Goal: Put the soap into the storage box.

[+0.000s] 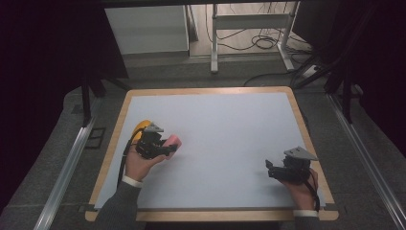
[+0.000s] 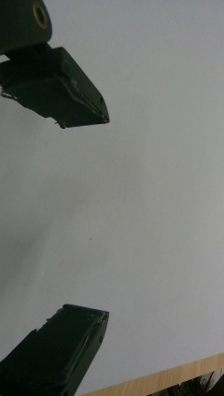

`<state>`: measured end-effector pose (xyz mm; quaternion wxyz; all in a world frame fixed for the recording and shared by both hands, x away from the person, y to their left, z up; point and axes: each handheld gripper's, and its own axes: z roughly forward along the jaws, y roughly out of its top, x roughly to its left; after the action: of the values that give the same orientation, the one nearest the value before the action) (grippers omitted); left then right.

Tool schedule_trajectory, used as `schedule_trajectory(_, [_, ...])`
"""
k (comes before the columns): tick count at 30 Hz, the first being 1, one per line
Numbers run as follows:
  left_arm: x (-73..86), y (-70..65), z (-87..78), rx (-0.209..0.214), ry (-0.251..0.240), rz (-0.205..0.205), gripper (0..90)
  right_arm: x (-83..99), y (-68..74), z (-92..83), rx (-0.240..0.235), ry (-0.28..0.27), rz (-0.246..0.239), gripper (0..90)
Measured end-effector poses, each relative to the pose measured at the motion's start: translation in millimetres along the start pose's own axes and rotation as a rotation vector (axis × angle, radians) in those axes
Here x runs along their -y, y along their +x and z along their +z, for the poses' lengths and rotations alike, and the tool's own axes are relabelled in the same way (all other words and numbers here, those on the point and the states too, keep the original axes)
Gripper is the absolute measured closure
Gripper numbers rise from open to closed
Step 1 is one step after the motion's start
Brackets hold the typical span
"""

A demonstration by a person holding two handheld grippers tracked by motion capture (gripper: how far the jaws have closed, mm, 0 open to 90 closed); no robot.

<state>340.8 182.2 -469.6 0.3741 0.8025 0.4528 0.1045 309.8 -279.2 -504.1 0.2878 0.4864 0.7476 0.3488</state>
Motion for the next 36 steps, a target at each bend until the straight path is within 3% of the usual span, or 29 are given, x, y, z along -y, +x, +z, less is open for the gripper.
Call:
schedule_trajectory(18, [-1.5,16.1,-15.6,-0.029,-0.022,-0.029,60.2,1.0,1.3,2.7,-0.002,0.011,-0.008,5.6])
schedule_trajectory(36, [3.3,38.9,-40.4,-0.097,-0.053,-0.064,60.2,2.1,1.7,4.0,0.001,0.018,-0.007,5.6])
